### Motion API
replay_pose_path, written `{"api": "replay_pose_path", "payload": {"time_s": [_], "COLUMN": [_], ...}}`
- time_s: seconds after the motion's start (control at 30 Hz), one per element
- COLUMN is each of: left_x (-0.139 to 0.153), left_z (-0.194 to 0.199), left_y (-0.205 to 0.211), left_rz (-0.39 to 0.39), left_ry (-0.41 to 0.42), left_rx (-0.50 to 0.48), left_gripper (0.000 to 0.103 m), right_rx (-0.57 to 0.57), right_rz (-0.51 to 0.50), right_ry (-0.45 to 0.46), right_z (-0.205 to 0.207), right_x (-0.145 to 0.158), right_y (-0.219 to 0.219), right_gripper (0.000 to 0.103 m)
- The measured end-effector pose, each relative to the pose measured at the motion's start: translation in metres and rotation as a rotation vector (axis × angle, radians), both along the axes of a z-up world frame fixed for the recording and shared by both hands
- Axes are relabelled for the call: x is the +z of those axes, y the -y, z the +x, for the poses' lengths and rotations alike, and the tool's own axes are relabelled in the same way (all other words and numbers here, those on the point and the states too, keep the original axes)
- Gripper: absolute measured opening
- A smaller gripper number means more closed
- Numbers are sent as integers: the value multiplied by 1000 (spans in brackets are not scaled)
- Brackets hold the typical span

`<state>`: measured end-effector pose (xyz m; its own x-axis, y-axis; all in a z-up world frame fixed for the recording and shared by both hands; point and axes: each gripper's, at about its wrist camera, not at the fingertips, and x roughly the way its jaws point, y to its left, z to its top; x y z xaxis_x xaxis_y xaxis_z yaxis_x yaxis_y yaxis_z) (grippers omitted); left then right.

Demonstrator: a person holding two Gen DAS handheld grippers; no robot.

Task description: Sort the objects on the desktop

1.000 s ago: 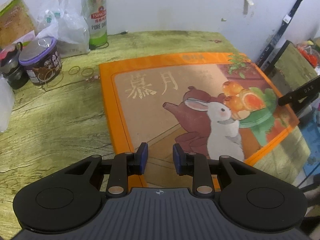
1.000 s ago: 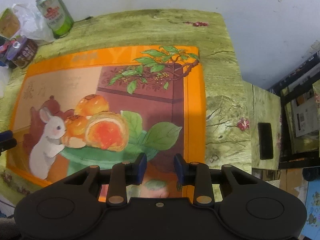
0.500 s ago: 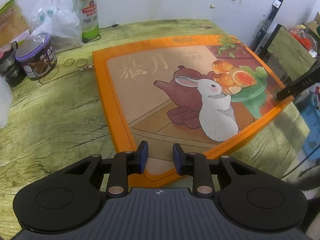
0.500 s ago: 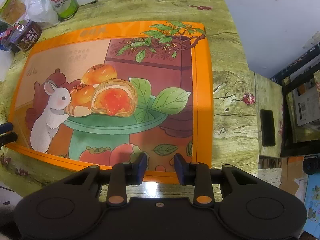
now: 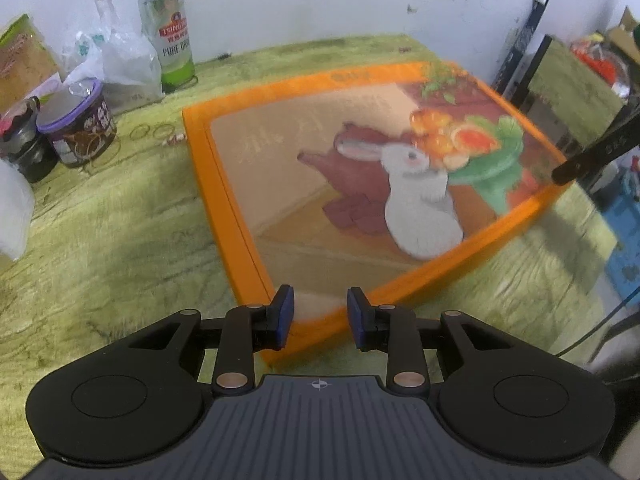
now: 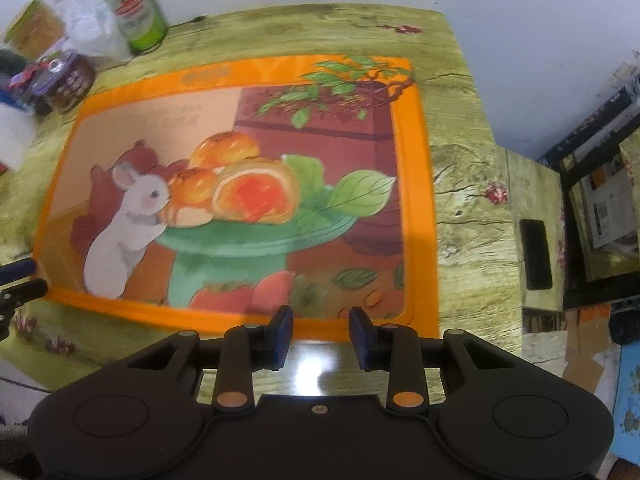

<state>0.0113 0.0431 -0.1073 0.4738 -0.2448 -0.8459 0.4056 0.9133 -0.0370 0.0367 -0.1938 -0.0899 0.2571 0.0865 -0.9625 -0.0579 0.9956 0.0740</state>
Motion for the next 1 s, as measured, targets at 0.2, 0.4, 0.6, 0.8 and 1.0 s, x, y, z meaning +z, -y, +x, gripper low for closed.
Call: {"api": "replay_pose_path", "payload": {"time_s": [0.2, 0.4, 0.6, 0.8, 1.0], "left_x": [-2, -2, -3, -3, -2], "left_z": [-2, -2, -4, -4, -3], "left_y": [7, 10, 12, 13, 13], "left_rz": [23, 34, 40, 47, 48], "left_ry": [7, 10, 17, 15, 10], "left_rx": [52, 61, 84, 95, 94], "left_gripper": [31, 32, 32, 32, 32], "right_rx": [32, 43, 76, 94, 103], "right_rz": [-7, 5, -11, -6, -9], "right_ry": [10, 33, 50, 53, 50], "right_z": [-6, -10, -13, -15, -14], "right_x": [-10, -10, -10, -10, -10], "right_y": [-2, 1, -2, -3, -4], "right_gripper": [30, 30, 30, 35, 36]}}
